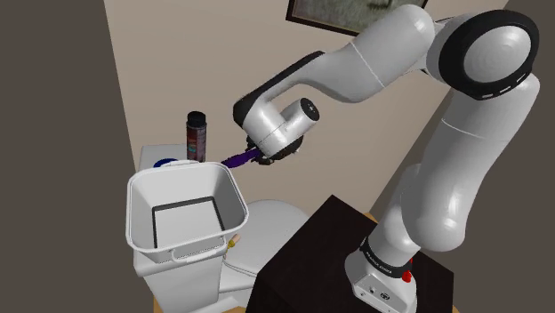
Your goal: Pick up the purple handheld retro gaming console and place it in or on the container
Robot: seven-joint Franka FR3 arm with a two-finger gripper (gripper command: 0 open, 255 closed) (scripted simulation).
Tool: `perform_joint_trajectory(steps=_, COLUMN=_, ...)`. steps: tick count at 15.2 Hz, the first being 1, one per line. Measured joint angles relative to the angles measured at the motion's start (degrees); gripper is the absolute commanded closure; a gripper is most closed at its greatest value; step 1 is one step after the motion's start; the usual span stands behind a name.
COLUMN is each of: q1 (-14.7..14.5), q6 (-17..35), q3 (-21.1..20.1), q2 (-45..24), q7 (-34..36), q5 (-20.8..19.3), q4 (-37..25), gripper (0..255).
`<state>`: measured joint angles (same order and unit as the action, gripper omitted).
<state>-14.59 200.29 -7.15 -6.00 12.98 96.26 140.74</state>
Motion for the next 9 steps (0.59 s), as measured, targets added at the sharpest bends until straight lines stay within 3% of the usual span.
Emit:
perform_joint_trajectory(steps=2, q1=1.25, q6=0.51, q3=-0.94, q2=0.79, q7=-10.69, q5=9.68, q4=-2.79, gripper=255)
perform_joint_trajectory(steps=5, q1=3.89, q6=1.73, q3=-2.59, q2=1.72, q7=-23.78, q5=21.17, q4=-6.71, gripper=255)
perform_joint_trajectory(steps=9, q1=6.41, q6=3.54, q3=-3.77, q2=3.46, q7=-36.32, q5=31.94, q4=-9.96, gripper=255)
